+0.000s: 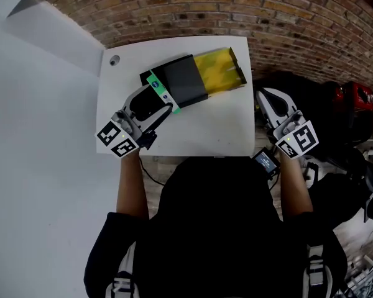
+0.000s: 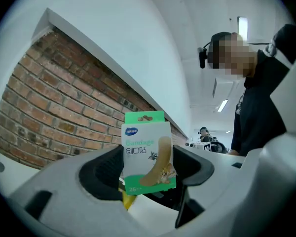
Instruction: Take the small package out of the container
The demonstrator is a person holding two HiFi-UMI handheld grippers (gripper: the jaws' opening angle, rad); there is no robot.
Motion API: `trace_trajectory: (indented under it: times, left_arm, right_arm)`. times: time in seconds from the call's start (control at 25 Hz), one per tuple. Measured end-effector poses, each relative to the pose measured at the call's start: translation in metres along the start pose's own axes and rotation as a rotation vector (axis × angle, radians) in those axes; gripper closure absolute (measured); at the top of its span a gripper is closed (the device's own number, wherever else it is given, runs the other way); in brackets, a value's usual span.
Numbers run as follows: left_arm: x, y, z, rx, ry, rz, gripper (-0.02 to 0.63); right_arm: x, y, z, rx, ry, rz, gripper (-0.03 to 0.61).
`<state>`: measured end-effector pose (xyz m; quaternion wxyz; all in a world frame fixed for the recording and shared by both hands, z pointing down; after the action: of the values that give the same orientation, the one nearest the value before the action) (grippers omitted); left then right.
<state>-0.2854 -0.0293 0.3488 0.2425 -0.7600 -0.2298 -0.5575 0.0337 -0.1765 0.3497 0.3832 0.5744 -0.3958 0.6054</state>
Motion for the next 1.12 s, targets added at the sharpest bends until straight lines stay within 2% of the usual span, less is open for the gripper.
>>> trace_trajectory:
  times: [0.28,0.52,0.76,1.12]
  left_arm:
    - [0.013,-0.012,0.013,0.082,0.029,0.101,0.291]
    - [0.030,-0.019,0.020,0.130,0.010,0.095,0.291]
    - [0.035,-0.010,0.018,0.168,0.023,0.042,0.291]
    - [0.035,-0.003,0.014,0.210,0.021,0.027,0.291]
  right_arm:
    - [-0.001,-0.004,-0.008,-0.003,-0.002,-0.011,0.575]
    - [0.002,0.001,-0.018,-0.020,0.003,-0.002,0.577]
    - [0.005,0.000,-0.018,0.015,0.002,0.005,0.575]
    - [0.010,-0.001,-0.018,0.040,0.019,0.000,0.575]
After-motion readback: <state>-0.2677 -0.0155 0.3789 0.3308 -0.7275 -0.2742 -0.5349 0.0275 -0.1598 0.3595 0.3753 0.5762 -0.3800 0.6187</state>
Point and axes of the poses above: the fingertips, and each gripper's own axes: y forward along the fingers, z to its right, x out of its underside, the point moved 7 cm from there along -y, backward along the fingers, and after that the axes turned 8 degrees about x, right-handed, at the moved point
